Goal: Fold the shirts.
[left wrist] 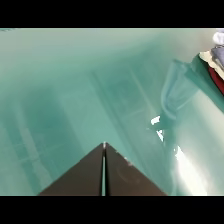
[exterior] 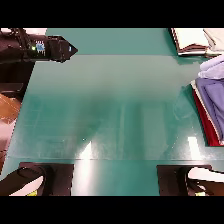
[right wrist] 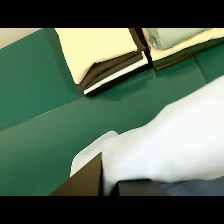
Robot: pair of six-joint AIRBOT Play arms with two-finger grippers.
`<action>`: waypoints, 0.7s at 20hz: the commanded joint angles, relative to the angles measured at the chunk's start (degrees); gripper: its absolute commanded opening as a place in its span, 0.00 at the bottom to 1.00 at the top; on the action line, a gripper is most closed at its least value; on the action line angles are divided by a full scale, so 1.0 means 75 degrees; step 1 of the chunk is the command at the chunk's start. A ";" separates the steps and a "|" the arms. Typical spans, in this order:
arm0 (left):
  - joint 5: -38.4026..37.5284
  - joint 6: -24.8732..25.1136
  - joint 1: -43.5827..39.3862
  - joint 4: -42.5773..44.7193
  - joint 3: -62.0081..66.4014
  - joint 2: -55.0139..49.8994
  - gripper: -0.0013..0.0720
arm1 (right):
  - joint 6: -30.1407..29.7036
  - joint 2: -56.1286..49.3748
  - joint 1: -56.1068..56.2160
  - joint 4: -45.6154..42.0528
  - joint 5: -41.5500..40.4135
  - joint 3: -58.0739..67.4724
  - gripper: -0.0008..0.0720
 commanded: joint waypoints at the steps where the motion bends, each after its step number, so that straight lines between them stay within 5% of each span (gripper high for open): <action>1: -0.0006 0.0006 -0.0003 0.0006 0.0000 0.0000 0.05 | -0.0006 0.0131 -0.0347 -0.0166 0.1087 0.0114 0.03; 11: -0.0023 0.0067 -0.0003 0.0015 0.0000 0.0000 0.05 | -0.0006 0.2224 -0.2253 -0.2419 0.1466 -0.4529 0.05; 12: -0.0023 0.0067 -0.0003 0.0023 0.0000 0.0000 0.05 | -0.0006 0.2387 -0.2460 -0.2416 0.1431 -0.4943 0.14; 14: -0.0032 0.0070 -0.0003 0.0023 0.0000 0.0000 0.05 | -0.0006 0.2597 -0.2809 -0.2407 0.1376 -0.5587 0.60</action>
